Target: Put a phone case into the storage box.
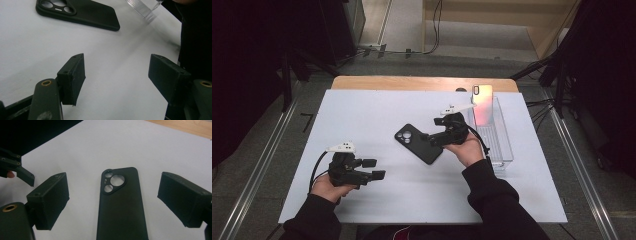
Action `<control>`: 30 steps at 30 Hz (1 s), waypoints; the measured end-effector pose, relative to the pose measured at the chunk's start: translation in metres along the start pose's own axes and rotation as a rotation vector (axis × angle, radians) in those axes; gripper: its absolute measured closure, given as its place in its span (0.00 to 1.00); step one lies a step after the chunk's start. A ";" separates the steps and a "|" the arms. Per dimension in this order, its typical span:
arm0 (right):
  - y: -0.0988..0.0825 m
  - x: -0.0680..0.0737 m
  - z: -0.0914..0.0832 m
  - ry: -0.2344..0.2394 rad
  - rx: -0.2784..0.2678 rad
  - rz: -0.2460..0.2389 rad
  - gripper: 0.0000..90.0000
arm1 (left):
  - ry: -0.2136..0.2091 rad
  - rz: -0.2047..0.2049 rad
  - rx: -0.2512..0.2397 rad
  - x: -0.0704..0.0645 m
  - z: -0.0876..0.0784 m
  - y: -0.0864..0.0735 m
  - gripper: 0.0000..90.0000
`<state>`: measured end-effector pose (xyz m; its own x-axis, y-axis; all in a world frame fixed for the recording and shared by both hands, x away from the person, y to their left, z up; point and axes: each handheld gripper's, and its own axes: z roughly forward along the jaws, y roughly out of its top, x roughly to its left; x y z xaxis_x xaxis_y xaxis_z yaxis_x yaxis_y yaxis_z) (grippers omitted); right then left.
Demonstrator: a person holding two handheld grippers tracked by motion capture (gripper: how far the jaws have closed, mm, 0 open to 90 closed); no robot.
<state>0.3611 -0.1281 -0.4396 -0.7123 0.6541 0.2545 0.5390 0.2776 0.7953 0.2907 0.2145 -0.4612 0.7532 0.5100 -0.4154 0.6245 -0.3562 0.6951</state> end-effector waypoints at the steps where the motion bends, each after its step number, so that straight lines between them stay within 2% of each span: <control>1: 0.001 0.001 0.002 -0.002 0.000 -0.008 0.09 | -0.002 -0.001 -0.001 0.000 0.000 0.000 0.33; 8: 0.006 0.003 0.014 0.002 0.002 -0.018 0.09 | 0.000 -0.002 -0.005 0.001 -0.001 0.000 0.33; 13: 0.007 0.003 0.025 0.040 0.000 -0.016 0.09 | -0.001 0.000 -0.003 0.000 0.000 0.000 0.33; 15: 0.007 0.001 0.030 0.034 0.001 -0.028 0.09 | -0.002 -0.001 -0.004 0.000 0.000 0.000 0.33; 20: 0.005 -0.004 0.037 0.033 0.014 -0.019 0.09 | 0.000 -0.001 -0.003 0.000 -0.001 0.000 0.33; 30: 0.000 -0.009 0.047 0.030 0.041 -0.029 0.09 | -0.001 0.000 -0.005 0.000 0.000 0.000 0.33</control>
<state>0.3886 -0.1013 -0.4675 -0.7408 0.6241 0.2485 0.5353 0.3249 0.7797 0.2907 0.2148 -0.4610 0.7536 0.5090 -0.4161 0.6234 -0.3524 0.6980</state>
